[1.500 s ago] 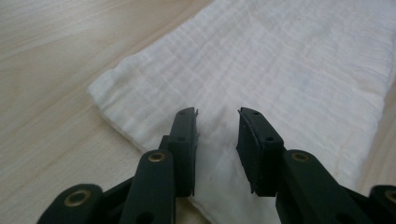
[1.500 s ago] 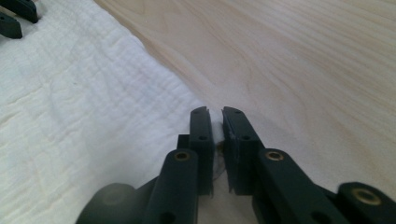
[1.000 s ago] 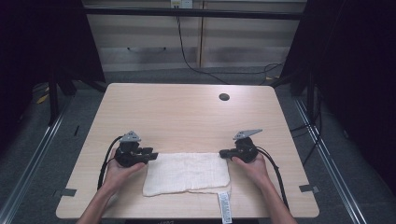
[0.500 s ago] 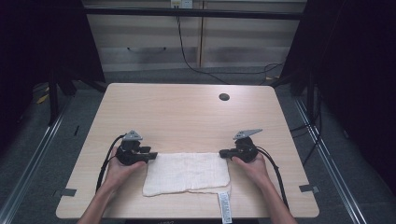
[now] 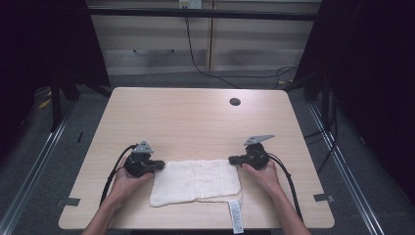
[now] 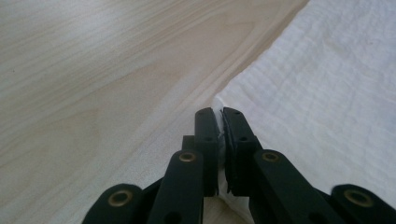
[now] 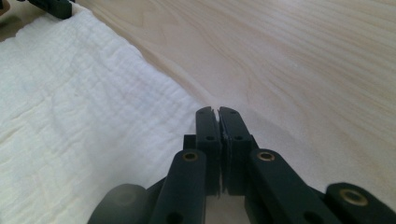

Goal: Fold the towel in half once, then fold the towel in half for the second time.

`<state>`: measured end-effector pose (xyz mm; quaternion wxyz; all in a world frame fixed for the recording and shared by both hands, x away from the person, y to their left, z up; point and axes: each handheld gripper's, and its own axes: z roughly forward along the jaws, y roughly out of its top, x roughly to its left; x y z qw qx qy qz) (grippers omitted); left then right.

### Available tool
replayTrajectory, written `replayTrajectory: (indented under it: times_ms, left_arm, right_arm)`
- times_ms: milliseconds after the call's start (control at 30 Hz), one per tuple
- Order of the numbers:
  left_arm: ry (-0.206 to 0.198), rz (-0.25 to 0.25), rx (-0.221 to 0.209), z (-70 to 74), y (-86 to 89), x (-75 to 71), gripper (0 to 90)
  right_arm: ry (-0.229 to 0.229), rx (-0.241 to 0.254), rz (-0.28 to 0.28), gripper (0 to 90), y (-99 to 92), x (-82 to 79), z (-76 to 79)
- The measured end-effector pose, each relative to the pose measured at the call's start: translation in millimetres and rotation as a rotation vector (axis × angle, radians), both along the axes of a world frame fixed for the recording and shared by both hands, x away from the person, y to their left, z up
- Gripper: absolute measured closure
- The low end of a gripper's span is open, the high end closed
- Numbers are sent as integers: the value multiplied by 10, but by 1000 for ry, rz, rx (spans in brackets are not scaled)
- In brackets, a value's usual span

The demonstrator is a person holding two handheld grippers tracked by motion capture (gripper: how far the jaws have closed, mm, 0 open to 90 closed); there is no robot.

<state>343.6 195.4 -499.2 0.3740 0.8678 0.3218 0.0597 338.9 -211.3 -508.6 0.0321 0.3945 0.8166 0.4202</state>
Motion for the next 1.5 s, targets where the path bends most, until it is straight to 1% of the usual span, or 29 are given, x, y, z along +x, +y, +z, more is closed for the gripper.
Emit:
replayTrajectory:
  times_ms: [67,100,133,167,200,300,333,367,467,533,633,700,767,867,933,967,1000,1033,1067,1100,1133,1167,1233,1267,1300,1333,1367,1400,1500]
  left_arm:
    - [12,10,-25,-13,11,10,857]
    - [11,11,-28,-15,12,11,858]
    - [10,13,-21,-12,10,8,858]
    - [8,14,-16,-9,6,4,858]
    - [4,17,-9,-5,-4,-5,858]
    - [8,20,-17,-9,3,1,859]
    - [8,20,-17,-9,3,1,860]
    - [8,20,-25,-14,10,9,860]
    - [9,23,-20,-11,6,4,860]
    - [9,23,-18,-9,3,0,861]
    - [2,22,-12,-8,0,-5,860]
    - [5,26,-24,-18,8,-5,860]
    - [9,27,-31,-21,12,-3,860]
    - [15,29,-30,-21,20,0,860]
    - [18,33,-31,-19,19,-4,860]
    - [11,41,-31,-20,12,-11,860]
    - [11,40,-30,-18,7,-15,861]
    - [6,43,-24,-18,3,-20,861]
    - [6,43,-24,-18,3,-20,861]
    - [9,41,-25,-16,5,-19,861]
    - [10,42,-26,-17,6,-20,861]
    - [10,50,-34,-21,6,-22,861]
    - [13,54,-31,-20,11,-21,861]
    - [22,63,-46,-26,17,-24,861]
    - [25,61,-51,-29,19,-25,861]
    - [26,62,-49,-26,19,-28,861]
    - [19,63,-45,-26,15,-29,861]
    - [14,61,-38,-25,14,-27,862]
    - [11,66,-33,-22,12,-27,862]
  right_arm:
    - [-3,4,1,877,-2,-2,12]
    - [-9,22,-2,878,-8,-14,49]
    - [-9,22,-2,878,-8,-14,49]
    - [-26,31,-1,878,-17,-30,95]
    - [-34,34,3,878,-21,-38,117]
    - [-56,47,10,878,-29,-64,166]
    - [-56,47,10,878,-29,-64,166]
    - [-72,53,22,878,-23,-93,211]
    - [-78,57,31,878,-19,-109,236]
    - [-84,68,43,878,-16,-125,267]
    - [-89,76,57,879,-9,-155,307]
    - [-95,89,70,879,-7,-181,345]
    - [-97,88,74,879,-8,-185,354]
    - [-102,106,79,879,-8,-211,391]
    - [-108,113,92,879,8,-261,423]
    - [-108,113,92,879,8,-261,423]
    - [-110,113,98,879,20,-284,437]
    - [-115,107,116,879,42,-332,470]
    - [-115,107,116,879,42,-332,470]
    - [-123,106,133,879,61,-374,497]
    - [-123,106,133,879,61,-374,497]
    - [-120,102,145,879,70,-412,510]
    - [-117,111,151,879,71,-430,509]
    - [-111,122,154,878,71,-444,506]
    - [-97,126,167,879,75,-490,485]
    - [-89,119,175,879,80,-510,471]
    - [-89,119,175,879,80,-510,471]
    - [-72,102,190,879,96,-554,441]
    - [-63,95,202,878,102,-598,417]
